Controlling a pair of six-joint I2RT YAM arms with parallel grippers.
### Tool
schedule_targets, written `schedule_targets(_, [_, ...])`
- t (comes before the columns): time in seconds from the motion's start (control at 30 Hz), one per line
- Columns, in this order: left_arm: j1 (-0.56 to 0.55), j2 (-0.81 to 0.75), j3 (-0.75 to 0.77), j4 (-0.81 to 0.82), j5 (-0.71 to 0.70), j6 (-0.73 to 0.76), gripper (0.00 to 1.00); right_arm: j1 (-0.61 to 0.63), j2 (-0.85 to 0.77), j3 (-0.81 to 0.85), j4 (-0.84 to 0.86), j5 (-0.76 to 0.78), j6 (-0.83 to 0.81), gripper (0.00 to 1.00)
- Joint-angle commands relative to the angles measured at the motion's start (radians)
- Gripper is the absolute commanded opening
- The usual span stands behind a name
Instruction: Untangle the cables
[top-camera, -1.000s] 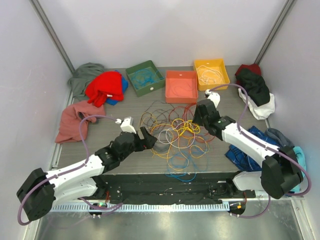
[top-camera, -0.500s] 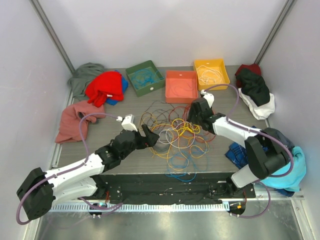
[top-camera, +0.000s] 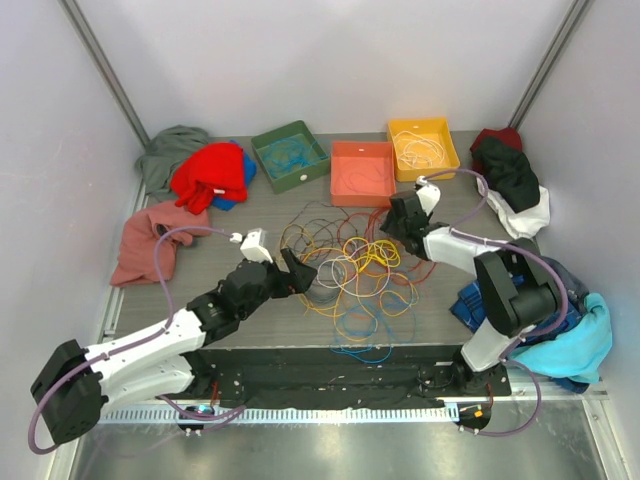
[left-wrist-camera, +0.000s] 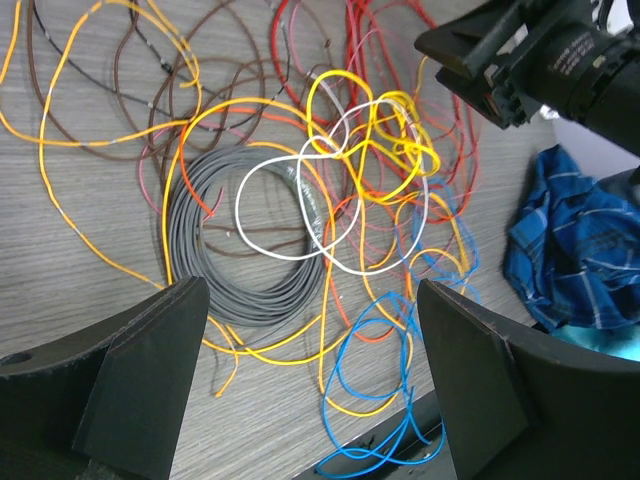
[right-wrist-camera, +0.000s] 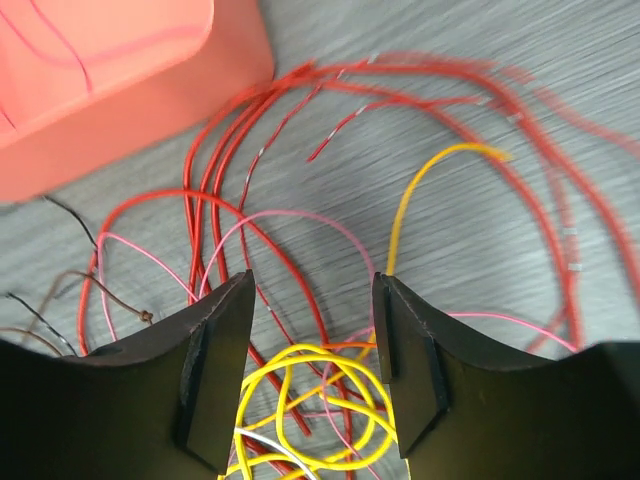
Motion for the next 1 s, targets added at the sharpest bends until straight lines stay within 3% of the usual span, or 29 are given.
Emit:
schedule_targets(0.0, [-0.002, -0.056, -0.025, 0.032, -0.041, 0.010, 0.90, -0.007, -0.146, -0.013, 0.047, 0.135, 0.013, 0.58])
schedule_targets(0.13, [-0.004, -0.039, -0.025, 0.052, -0.030, 0.006, 0.90, -0.051, -0.186, -0.022, -0.082, 0.224, 0.012, 0.59])
schedule_targets(0.4, [-0.002, -0.023, -0.020, 0.055, 0.007, 0.009, 0.90, -0.215, -0.195, -0.088, -0.178, 0.198, 0.038, 0.59])
schedule_targets(0.97, [-0.004, -0.056, -0.051, 0.077, 0.011, 0.003, 0.90, -0.234, -0.063, -0.128, -0.169, 0.122, 0.043, 0.57])
